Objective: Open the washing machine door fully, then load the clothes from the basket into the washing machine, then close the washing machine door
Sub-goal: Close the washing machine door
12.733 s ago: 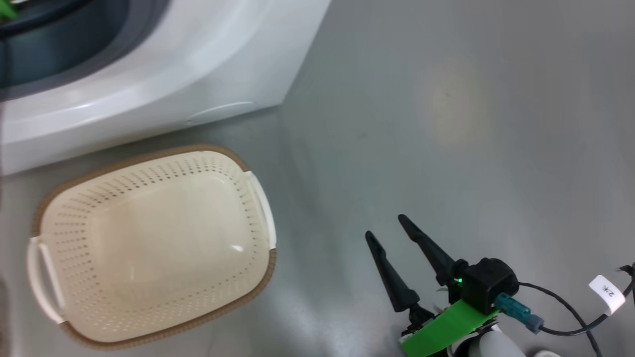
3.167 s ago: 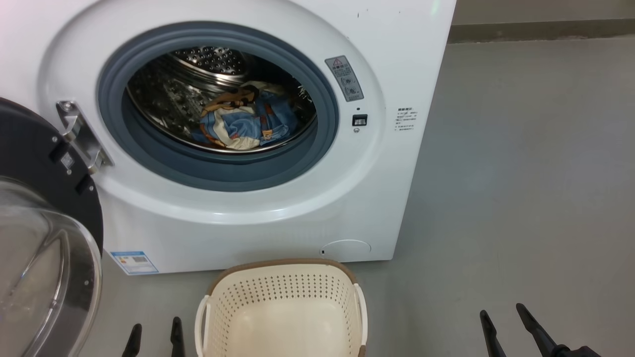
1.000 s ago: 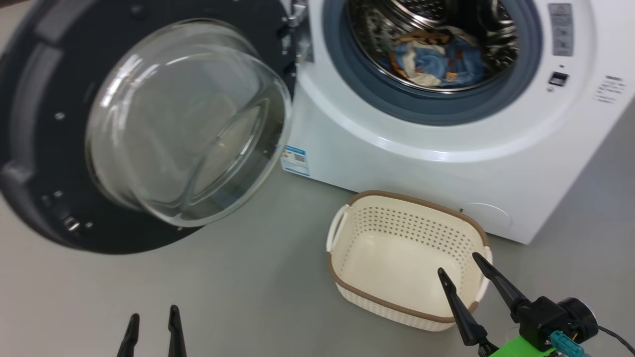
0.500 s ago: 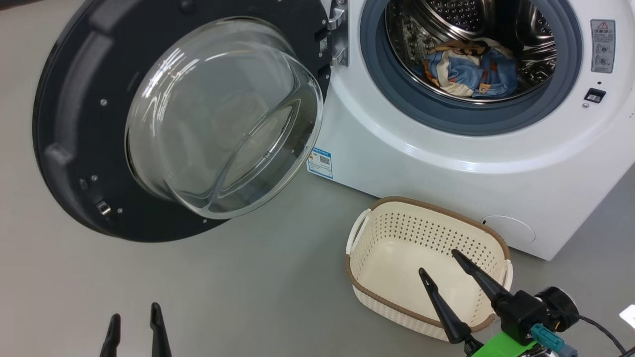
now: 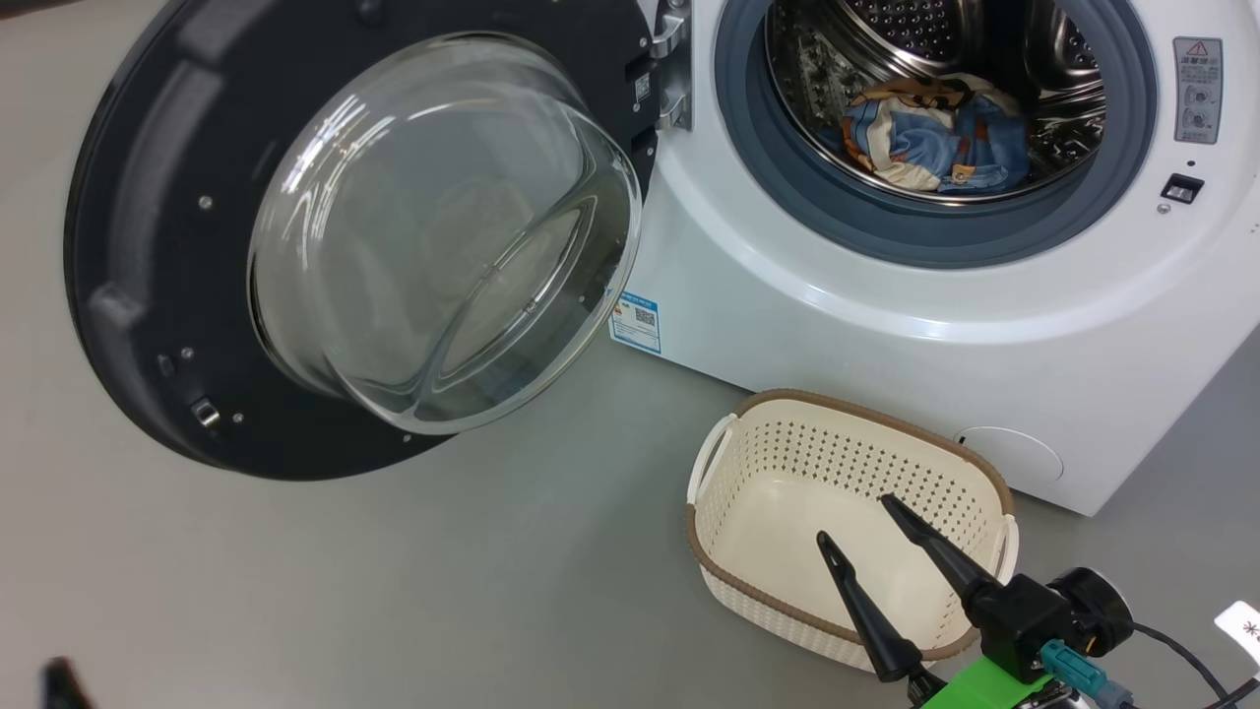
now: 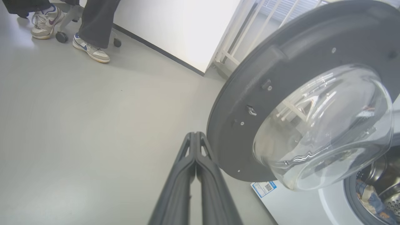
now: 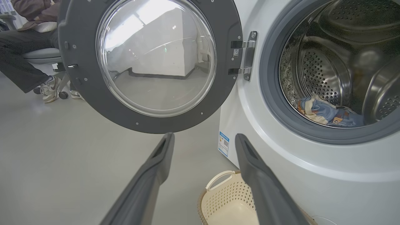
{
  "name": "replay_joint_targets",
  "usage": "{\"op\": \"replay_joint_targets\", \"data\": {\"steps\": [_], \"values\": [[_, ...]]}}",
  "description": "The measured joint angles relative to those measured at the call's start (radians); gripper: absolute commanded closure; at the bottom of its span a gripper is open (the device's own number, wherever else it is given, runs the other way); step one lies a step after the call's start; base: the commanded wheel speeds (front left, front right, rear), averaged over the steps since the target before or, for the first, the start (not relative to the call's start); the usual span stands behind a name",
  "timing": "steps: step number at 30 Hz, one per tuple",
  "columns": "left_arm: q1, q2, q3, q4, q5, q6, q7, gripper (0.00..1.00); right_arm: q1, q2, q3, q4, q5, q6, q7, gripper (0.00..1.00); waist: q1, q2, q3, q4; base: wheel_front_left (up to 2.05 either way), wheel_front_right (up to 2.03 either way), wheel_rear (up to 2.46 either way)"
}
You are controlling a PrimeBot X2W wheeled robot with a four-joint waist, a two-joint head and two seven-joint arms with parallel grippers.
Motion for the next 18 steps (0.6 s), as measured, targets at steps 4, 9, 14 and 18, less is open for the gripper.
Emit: {"op": "replay_joint_targets", "data": {"steps": [4,9,14,18], "values": [[-0.064,-0.002,0.147,0.08,-0.108,-0.115,0.0,1.0,0.001,0.005,-0.003,0.001,0.0,0.0,0.0,0.0,0.0,0.0,0.0,-0.002,0.0,0.0,0.0],[-0.175,0.0,0.26,0.179,-0.177,-0.202,-0.001,1.0,0.005,0.006,-0.004,0.002,0.0,0.0,0.0,0.0,0.0,-0.0001,0.001,-0.005,0.0,0.0,0.0],[-0.351,0.098,0.334,0.342,-0.393,-0.232,0.065,1.0,0.027,0.006,-0.005,0.004,0.0,0.0,0.0,0.0,0.0,0.0,0.003,-0.008,0.0,0.0,0.0],[-0.467,0.211,0.394,0.49,-0.483,-0.233,0.117,1.0,0.043,0.01,-0.008,0.003,0.0,0.0,0.0,0.0,0.0,0.0,-0.001,-0.014,0.0,0.0,0.0]]}}
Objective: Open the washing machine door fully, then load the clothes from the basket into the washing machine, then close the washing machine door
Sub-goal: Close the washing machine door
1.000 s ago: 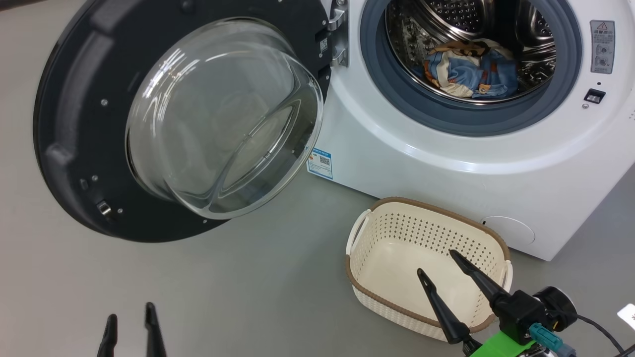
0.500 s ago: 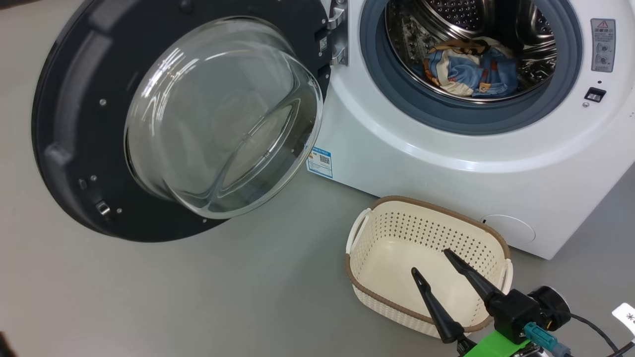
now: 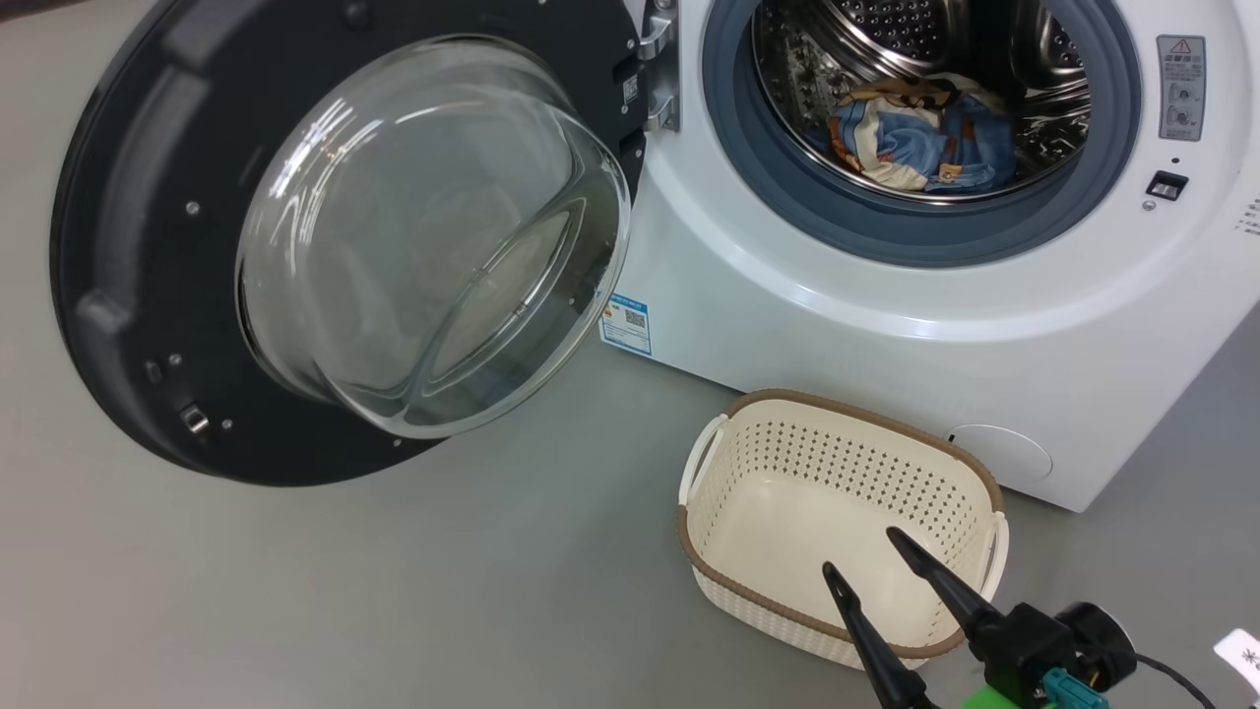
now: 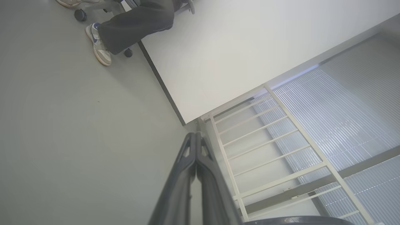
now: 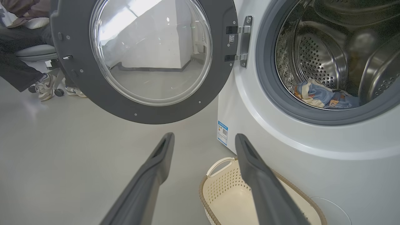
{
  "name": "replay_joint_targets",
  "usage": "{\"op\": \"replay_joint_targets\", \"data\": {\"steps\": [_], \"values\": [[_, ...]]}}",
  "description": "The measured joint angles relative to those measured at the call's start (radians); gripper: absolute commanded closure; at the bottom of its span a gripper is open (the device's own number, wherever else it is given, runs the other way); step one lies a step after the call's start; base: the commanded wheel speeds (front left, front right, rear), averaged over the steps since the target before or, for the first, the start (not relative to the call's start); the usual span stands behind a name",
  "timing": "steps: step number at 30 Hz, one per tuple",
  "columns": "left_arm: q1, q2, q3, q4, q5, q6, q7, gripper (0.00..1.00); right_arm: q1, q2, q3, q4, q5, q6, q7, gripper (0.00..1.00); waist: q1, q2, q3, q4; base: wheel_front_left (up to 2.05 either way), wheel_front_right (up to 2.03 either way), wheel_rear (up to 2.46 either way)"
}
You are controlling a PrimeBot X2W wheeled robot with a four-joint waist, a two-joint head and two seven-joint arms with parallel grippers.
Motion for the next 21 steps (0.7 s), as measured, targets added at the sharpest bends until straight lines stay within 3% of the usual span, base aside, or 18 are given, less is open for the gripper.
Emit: {"op": "replay_joint_targets", "data": {"steps": [11,21], "values": [[-0.242,0.157,0.069,0.294,-0.126,-0.001,0.077,1.0,0.039,0.003,-0.013,-0.006,0.0,0.0,0.0,0.0,0.0,0.0,0.014,-0.036,0.0,0.0,0.0],[-0.35,0.212,0.072,0.426,-0.163,-0.001,0.131,1.0,0.039,-0.008,-0.015,-0.015,0.0,0.0,0.0,0.0,0.0,0.0,0.039,-0.067,0.0,0.0,0.0]]}}
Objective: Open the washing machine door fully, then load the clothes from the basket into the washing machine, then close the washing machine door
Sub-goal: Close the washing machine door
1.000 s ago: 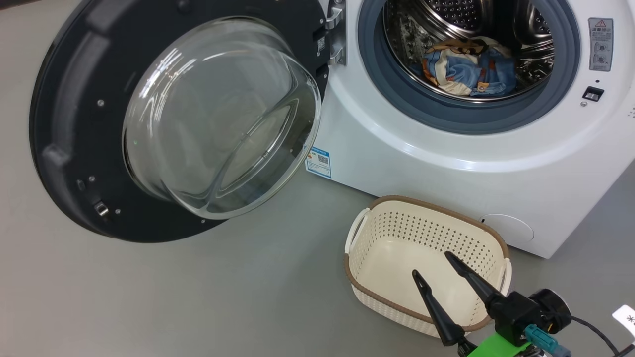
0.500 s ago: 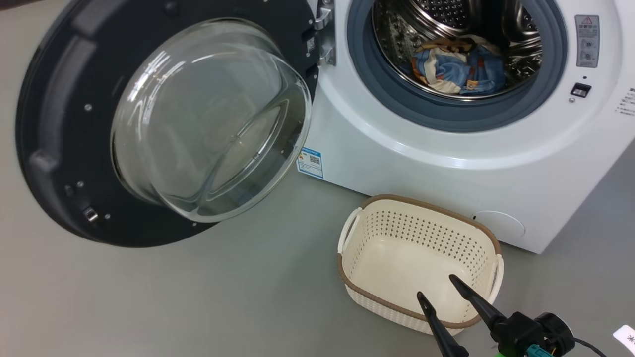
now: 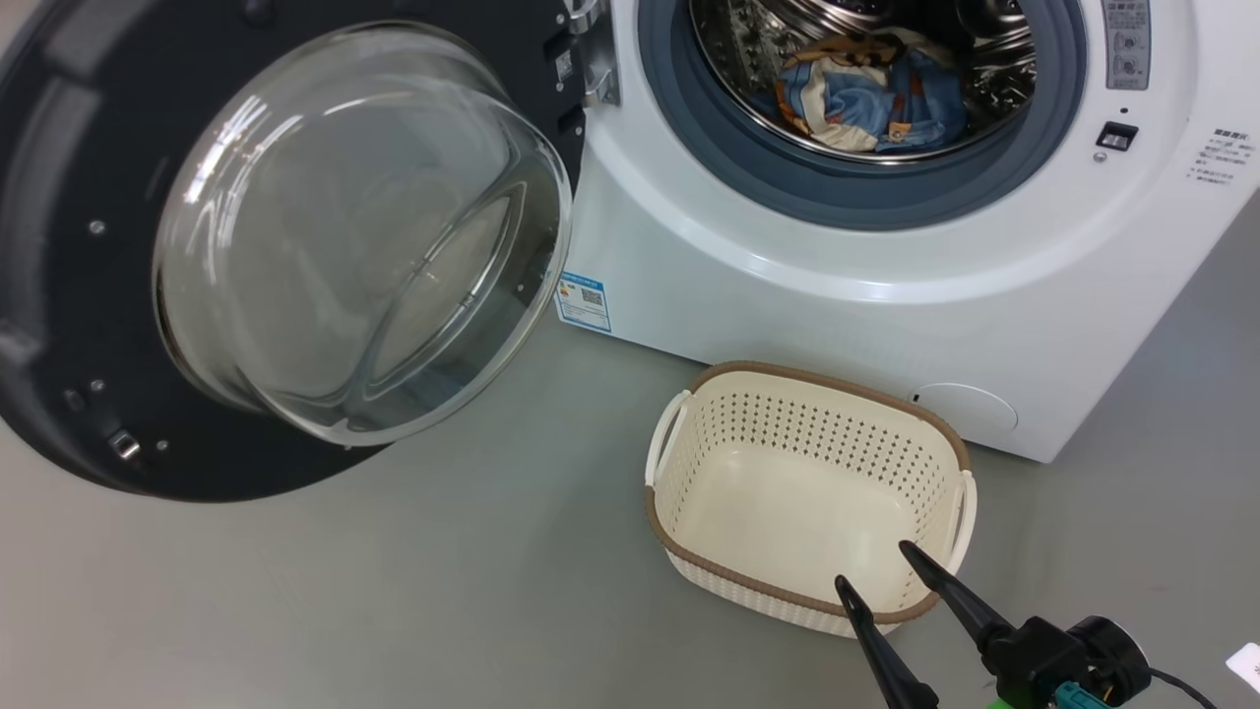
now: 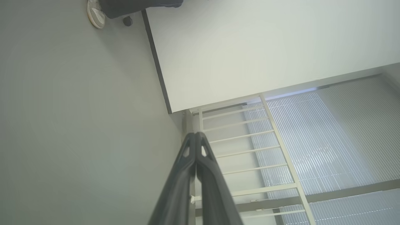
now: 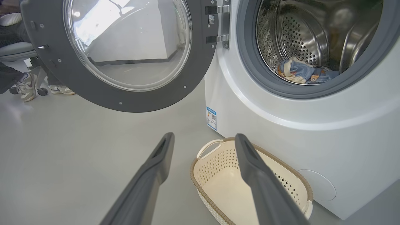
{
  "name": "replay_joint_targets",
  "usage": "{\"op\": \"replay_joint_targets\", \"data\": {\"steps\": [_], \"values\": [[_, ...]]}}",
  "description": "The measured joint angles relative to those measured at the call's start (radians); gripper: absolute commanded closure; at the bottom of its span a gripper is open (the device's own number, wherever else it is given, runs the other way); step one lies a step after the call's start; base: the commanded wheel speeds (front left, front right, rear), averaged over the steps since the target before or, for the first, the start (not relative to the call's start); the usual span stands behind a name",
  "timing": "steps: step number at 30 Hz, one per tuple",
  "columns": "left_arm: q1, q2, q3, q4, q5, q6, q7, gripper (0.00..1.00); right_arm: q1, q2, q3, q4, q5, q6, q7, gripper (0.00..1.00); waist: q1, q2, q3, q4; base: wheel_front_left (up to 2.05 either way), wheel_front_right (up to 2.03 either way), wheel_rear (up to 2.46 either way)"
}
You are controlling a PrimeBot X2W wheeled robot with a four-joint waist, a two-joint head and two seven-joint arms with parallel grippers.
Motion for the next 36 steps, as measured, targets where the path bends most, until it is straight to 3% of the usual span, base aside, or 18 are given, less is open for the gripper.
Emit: {"op": "replay_joint_targets", "data": {"steps": [28,36], "values": [[-0.044,-0.018,-0.01,-0.084,-0.183,0.0,0.242,1.0,-0.002,-0.055,0.004,-0.003,0.0,0.0,0.0,0.0,0.0,0.0,0.081,-0.092,0.0,0.0,0.0],[-0.044,-0.024,-0.027,-0.085,-0.191,0.0,0.306,1.0,-0.004,-0.063,0.005,-0.005,0.0,0.0,0.0,0.0,0.0,0.0,0.098,-0.104,0.0,0.0,0.0]]}}
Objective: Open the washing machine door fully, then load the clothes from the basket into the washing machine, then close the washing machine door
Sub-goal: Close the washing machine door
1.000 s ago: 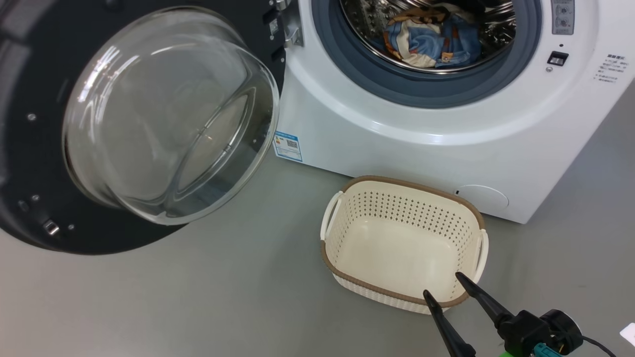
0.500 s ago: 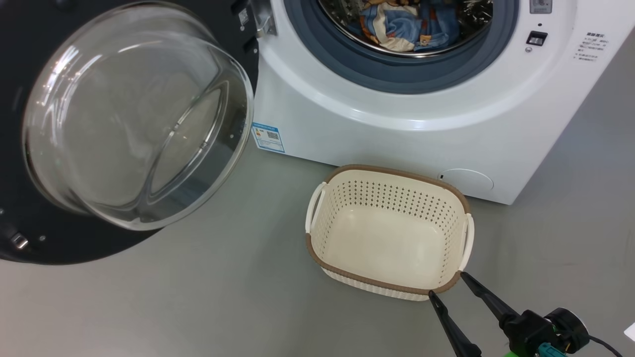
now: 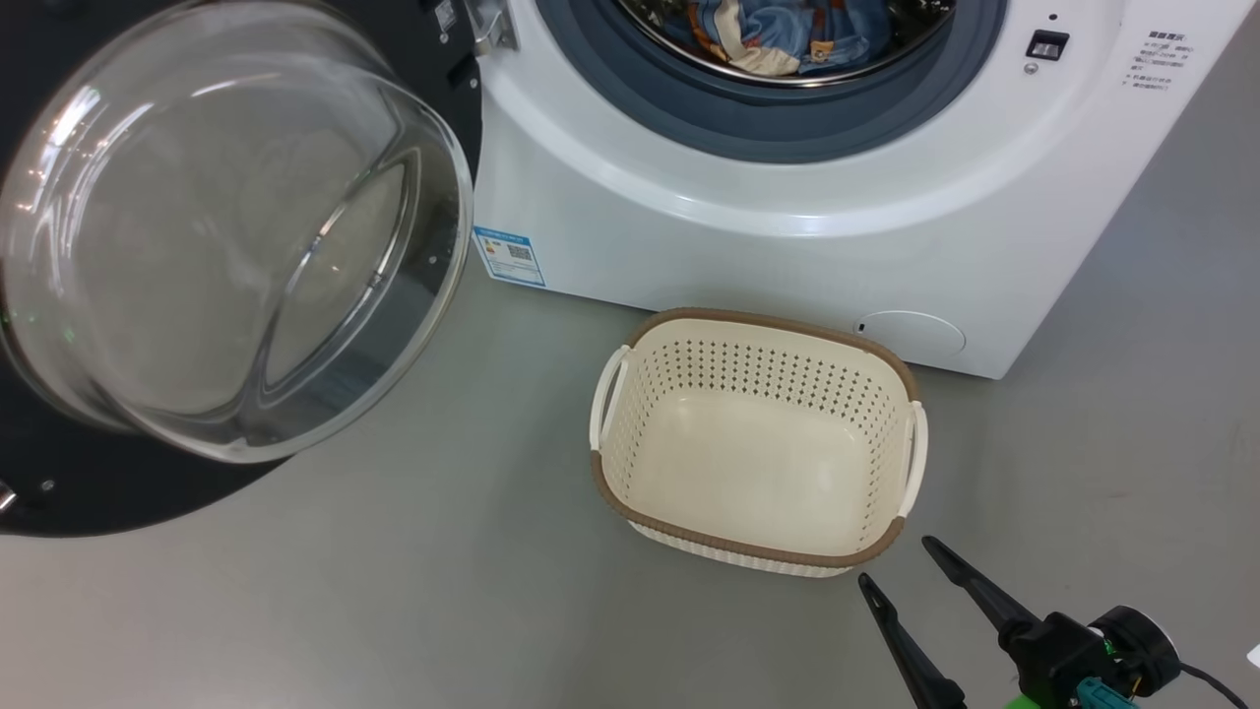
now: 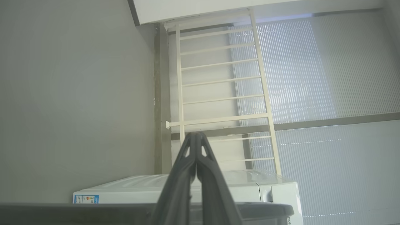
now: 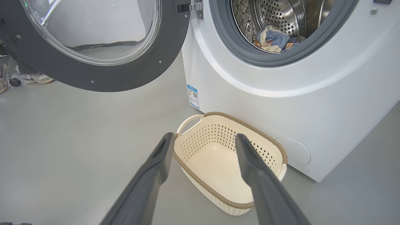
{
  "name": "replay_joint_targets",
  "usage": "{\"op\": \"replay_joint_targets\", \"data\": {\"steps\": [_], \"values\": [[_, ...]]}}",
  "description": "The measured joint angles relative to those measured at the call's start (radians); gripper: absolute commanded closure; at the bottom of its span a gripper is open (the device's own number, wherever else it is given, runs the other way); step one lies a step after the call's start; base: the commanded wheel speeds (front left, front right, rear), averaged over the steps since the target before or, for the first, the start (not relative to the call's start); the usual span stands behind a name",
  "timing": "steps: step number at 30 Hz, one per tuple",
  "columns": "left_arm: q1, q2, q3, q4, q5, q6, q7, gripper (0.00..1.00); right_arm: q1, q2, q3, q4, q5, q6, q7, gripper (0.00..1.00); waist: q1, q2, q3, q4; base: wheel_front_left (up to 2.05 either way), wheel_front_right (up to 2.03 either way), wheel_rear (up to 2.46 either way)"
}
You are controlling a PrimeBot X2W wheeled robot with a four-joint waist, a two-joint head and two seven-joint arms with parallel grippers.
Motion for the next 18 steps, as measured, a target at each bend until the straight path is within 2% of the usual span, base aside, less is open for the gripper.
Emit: {"op": "replay_joint_targets", "data": {"steps": [18], "values": [[0.006,0.0,-0.019,-0.004,-0.017,-0.003,0.105,1.0,-0.006,-0.028,0.004,-0.005,0.0,0.0,0.0,0.0,0.0,0.0,0.031,-0.025,0.0,0.0,0.0]]}}
